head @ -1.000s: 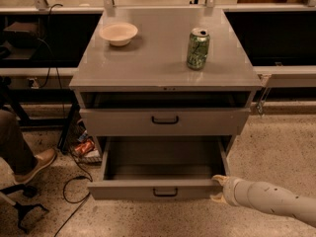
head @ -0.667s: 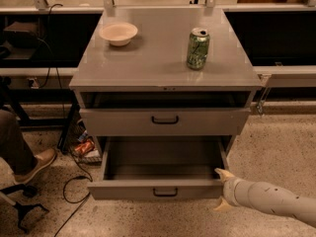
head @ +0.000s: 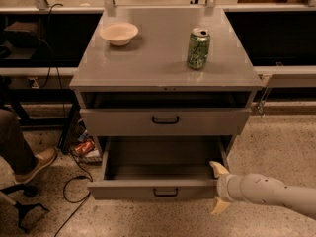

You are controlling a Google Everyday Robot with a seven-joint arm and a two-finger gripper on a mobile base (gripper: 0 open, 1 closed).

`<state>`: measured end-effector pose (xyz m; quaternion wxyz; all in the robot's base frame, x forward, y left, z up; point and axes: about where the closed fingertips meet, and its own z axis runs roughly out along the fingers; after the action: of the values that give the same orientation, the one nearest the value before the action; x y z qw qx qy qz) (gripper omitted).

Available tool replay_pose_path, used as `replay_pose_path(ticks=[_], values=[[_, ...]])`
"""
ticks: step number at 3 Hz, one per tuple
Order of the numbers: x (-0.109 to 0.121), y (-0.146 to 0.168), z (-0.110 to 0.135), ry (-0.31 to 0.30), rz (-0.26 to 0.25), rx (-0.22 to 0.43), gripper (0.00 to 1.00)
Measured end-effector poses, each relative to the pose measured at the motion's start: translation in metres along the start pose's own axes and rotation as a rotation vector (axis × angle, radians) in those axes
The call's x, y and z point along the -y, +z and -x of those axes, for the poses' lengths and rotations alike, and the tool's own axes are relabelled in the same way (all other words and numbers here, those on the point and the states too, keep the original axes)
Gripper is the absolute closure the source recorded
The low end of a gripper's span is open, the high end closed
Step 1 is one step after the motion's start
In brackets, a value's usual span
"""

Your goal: Open middle drawer

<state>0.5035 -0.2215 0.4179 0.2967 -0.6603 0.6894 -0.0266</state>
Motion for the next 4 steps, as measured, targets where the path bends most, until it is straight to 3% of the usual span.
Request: replay_pose_path(ticks=[2, 4], values=[[0.0, 0.01, 0.008, -0.033, 0.105, -0.009, 0.0], [0.001, -0.001, 0.0, -0.001, 0.2, -0.115, 0.01]])
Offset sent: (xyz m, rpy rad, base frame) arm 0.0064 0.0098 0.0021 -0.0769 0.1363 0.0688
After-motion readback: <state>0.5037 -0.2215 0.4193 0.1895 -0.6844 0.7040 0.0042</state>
